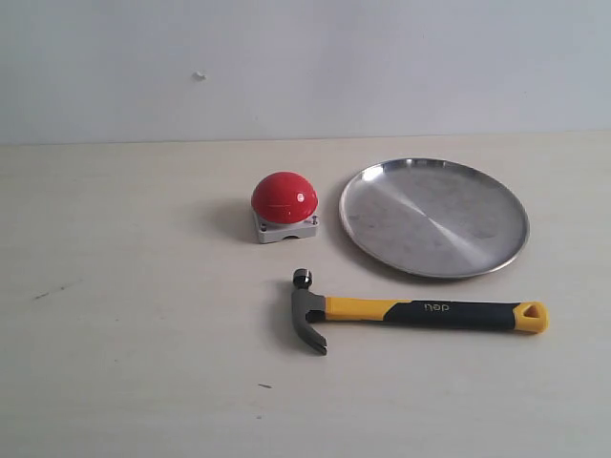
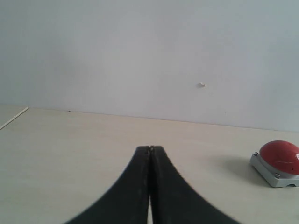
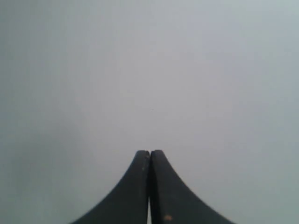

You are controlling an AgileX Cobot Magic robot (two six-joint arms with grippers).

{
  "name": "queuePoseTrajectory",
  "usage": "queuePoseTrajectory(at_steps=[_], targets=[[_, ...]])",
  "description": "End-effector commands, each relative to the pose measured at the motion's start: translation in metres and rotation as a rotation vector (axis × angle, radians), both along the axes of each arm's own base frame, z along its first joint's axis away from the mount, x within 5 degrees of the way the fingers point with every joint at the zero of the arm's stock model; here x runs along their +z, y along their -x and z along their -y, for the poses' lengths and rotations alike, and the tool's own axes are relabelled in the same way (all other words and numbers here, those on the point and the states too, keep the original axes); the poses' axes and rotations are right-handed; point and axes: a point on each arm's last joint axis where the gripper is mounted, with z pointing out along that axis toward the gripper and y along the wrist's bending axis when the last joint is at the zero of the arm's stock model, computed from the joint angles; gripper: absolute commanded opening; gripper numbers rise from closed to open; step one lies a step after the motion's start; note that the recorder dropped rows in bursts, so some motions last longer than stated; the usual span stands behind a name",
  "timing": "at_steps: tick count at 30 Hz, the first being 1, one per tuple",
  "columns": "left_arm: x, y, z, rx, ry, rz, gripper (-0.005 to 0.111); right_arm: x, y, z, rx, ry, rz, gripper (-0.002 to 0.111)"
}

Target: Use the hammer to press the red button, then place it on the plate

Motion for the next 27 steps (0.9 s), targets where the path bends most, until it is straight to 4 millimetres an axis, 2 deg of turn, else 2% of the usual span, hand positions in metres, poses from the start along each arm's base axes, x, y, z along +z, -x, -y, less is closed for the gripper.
queuePoseTrajectory(at_steps=[1, 2, 3, 5, 7, 11, 14, 16, 17, 20, 24, 27], targets=[[0.002, 0.0, 0.0, -0.001, 0.009, 0.019, 0.0, 0.021, -0.001, -0.001, -0.015, 0.035, 0.057, 0.0], [0.002, 0.0, 0.0, -0.001, 0.009, 0.019, 0.0, 0.029, -0.004, -0.002, -0.039, 0.09, 0.041, 0.0], [0.002, 0.0, 0.0, -0.001, 0.009, 0.019, 0.0, 0.042, -0.014, -0.004, -0.045, 0.14, -0.046, 0.0], [0.002, 0.0, 0.0, -0.001, 0.009, 0.019, 0.0, 0.051, -0.031, -0.006, -0.029, 0.151, -0.207, 0.0], [0.002, 0.0, 0.0, -0.001, 0.009, 0.019, 0.0, 0.044, -0.04, -0.007, -0.028, 0.165, -0.299, 0.0], [0.002, 0.0, 0.0, -0.001, 0.009, 0.019, 0.0, 0.025, -0.04, -0.008, -0.026, 0.191, -0.316, 0.0], [0.002, 0.0, 0.0, -0.001, 0.009, 0.019, 0.0, 0.029, -0.051, -0.009, -0.024, 0.202, -0.364, 0.0], [0.002, 0.0, 0.0, -0.001, 0.009, 0.019, 0.0, 0.037, -0.069, -0.011, -0.029, 0.247, -0.448, 0.0], [0.002, 0.0, 0.0, -0.001, 0.009, 0.019, 0.0, 0.043, -0.085, -0.013, -0.041, 0.318, -0.537, 0.0], [0.002, 0.0, 0.0, -0.001, 0.009, 0.019, 0.0, 0.053, -0.113, -0.012, -0.074, 0.431, -0.734, 0.0], [0.002, 0.0, 0.0, -0.001, 0.009, 0.019, 0.0, 0.065, -0.151, -0.009, -0.109, 0.703, -1.02, 0.0], [0.002, 0.0, 0.0, -0.001, 0.009, 0.019, 0.0, 0.07, -0.175, -0.01, -0.062, 0.905, -1.197, 0.0]])
